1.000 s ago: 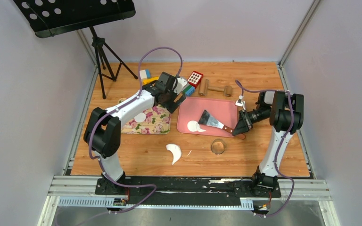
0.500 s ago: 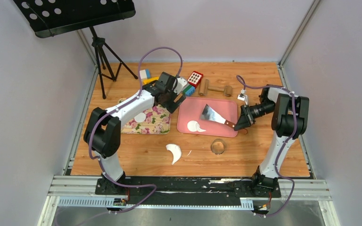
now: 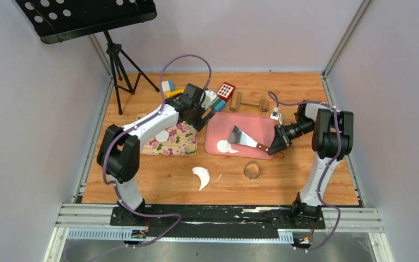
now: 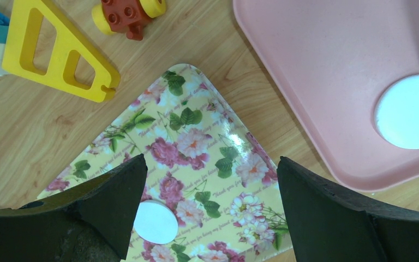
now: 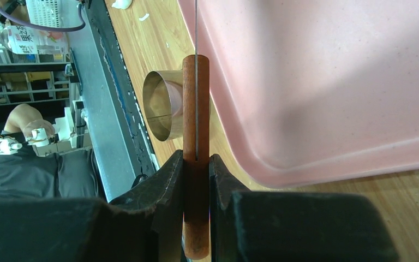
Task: Roll out the dumpling wrappers from the dough
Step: Remove the dumpling wrapper from the work surface.
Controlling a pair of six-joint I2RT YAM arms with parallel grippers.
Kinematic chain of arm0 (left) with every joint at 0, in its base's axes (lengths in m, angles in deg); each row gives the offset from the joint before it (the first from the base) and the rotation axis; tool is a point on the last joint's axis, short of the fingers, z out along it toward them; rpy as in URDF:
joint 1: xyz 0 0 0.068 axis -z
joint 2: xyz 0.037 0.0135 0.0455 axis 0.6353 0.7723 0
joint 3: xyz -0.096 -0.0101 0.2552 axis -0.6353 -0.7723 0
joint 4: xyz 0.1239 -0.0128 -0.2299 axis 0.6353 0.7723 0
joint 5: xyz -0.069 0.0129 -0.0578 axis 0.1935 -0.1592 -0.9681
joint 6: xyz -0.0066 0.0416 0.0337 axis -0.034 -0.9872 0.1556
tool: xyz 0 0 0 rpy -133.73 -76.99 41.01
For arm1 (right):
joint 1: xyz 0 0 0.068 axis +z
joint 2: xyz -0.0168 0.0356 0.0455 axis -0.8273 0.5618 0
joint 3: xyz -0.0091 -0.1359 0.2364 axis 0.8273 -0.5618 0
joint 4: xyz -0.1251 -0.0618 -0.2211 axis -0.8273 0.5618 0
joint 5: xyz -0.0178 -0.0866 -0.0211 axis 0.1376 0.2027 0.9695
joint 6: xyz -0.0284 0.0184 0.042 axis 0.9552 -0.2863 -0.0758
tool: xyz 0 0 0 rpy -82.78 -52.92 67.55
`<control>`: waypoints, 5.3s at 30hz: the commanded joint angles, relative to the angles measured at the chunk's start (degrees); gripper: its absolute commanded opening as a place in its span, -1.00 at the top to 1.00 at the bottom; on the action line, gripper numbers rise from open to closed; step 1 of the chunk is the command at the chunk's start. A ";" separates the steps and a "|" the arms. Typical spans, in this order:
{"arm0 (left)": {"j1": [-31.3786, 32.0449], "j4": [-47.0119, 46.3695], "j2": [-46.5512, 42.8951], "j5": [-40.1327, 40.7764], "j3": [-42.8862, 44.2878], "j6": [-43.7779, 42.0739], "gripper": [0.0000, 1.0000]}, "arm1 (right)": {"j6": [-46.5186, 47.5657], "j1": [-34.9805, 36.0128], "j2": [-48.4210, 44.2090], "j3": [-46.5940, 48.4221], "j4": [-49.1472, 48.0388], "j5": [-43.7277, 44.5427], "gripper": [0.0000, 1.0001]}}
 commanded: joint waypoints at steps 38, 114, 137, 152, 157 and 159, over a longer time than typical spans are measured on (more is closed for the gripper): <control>-0.46 -1.74 -2.75 -0.40 -0.29 -0.09 -0.92 | 5.16 0.36 -3.98 -1.53 3.22 0.17 1.00; -0.49 -1.66 -2.45 -0.22 0.14 -0.07 -0.92 | 8.92 3.39 -3.25 1.98 6.33 4.16 1.00; -0.48 -1.70 -2.04 -0.13 0.23 0.12 -0.92 | -2.57 8.00 -14.97 1.85 -2.54 11.54 1.00; -0.48 -1.87 -2.04 -0.43 0.11 0.22 -0.92 | -4.34 10.15 -19.71 -1.99 -2.59 20.76 1.00; -0.48 -1.79 -2.29 -0.35 0.14 0.13 -0.92 | -5.55 10.57 -20.54 -2.28 -3.47 23.52 1.00; -0.45 -1.78 -2.31 -0.23 0.09 0.05 -0.92 | -6.70 10.90 -21.57 -2.62 -4.91 26.40 1.00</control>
